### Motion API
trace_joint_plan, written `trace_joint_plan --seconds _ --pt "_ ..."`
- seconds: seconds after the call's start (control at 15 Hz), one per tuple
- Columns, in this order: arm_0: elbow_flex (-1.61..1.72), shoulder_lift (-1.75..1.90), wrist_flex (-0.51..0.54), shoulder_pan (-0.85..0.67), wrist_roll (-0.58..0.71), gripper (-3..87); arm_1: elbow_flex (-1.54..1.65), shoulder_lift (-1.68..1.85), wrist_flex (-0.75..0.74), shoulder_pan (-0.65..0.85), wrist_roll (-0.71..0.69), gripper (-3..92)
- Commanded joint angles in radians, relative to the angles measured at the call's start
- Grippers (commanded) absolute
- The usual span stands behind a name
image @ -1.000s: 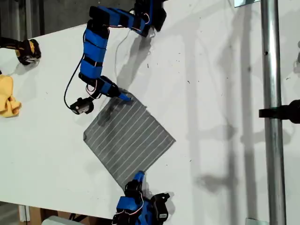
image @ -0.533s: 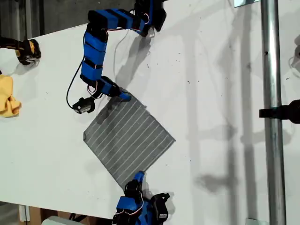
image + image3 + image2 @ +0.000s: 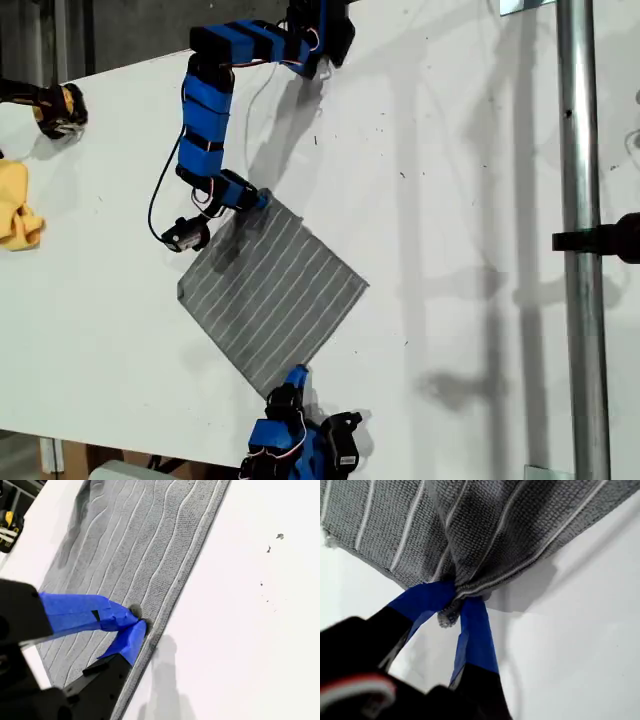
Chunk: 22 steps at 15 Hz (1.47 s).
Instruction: Grasp corners of a towel and fold twice.
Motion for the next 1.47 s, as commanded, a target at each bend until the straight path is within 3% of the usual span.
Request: trace_joint_plan --seconds 0.0,0.4,0.67,1.07,1.27,1.4 --pt "0.002 0.005 0.003 -0.003 -0.005 -2.0 -0.021 0.0 0.011 -0.017 -0.018 0.0" --pt "-0.126 -0.018 -0.066 0.018 -0.002 -2.5 -0.029 -0.005 0.002 -0.017 -0.021 0.0" --pt "-0.597 -0.586 -0.06 0.072 -0.023 -2.5 -0.031 -0.005 0.0 -0.02 -0.025 0.0" --pt "-1.479 -1.443 0.118 0.192 0.181 -2.5 -0.025 -0.003 -0.002 -0.025 -0.025 0.0" --pt "-1.905 -1.824 0.307 0.202 0.267 -2.5 -0.021 -0.002 -0.002 -0.026 -0.023 0.0" --pt "-2.082 -1.993 0.347 0.218 0.31 -2.5 -0.021 -0.002 -0.002 -0.026 -0.023 0.0"
